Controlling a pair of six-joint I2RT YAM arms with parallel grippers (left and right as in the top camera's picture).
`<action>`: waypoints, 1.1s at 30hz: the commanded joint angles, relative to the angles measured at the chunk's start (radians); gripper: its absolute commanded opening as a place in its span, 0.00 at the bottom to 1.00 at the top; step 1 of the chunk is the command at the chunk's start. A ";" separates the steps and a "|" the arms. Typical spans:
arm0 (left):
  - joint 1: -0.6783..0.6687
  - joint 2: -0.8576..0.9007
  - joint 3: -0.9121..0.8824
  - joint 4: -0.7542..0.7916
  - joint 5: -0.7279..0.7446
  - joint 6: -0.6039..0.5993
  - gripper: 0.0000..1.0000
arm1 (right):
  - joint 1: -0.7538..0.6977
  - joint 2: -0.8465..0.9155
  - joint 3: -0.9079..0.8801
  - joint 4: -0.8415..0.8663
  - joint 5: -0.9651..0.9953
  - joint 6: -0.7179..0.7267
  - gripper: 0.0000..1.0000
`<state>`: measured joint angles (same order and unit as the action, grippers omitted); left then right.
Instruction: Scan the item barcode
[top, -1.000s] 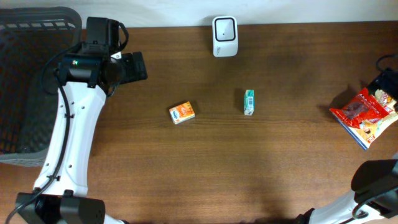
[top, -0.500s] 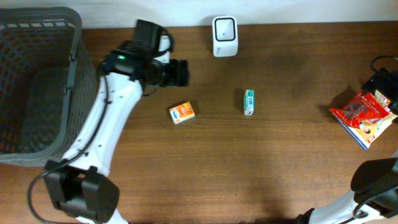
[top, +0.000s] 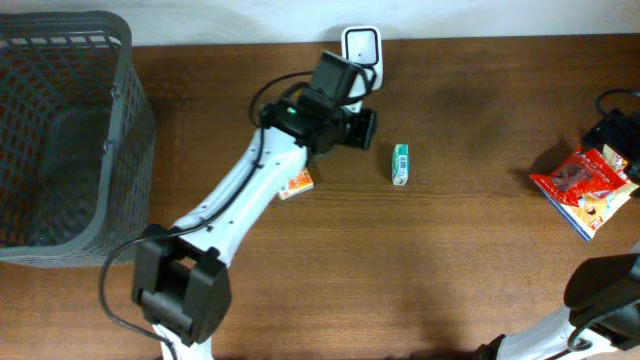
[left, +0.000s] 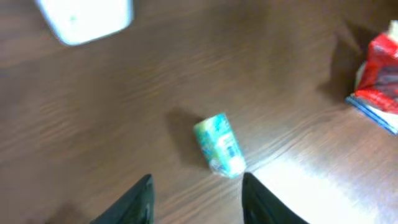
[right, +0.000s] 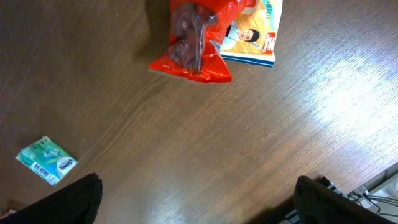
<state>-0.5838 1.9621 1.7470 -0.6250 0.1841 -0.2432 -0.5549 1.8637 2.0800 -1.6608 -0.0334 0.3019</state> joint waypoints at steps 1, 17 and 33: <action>-0.058 0.069 0.004 0.084 0.011 0.008 0.40 | 0.005 -0.004 -0.003 0.000 -0.008 -0.006 0.98; -0.166 0.232 0.004 0.192 -0.039 0.001 0.27 | 0.005 -0.004 -0.003 0.001 -0.008 -0.006 0.98; -0.207 0.324 0.004 0.269 -0.087 0.001 0.03 | 0.005 -0.004 -0.003 0.000 -0.008 -0.006 0.98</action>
<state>-0.7952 2.2124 1.7470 -0.3500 0.1230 -0.2474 -0.5549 1.8637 2.0789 -1.6611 -0.0360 0.3019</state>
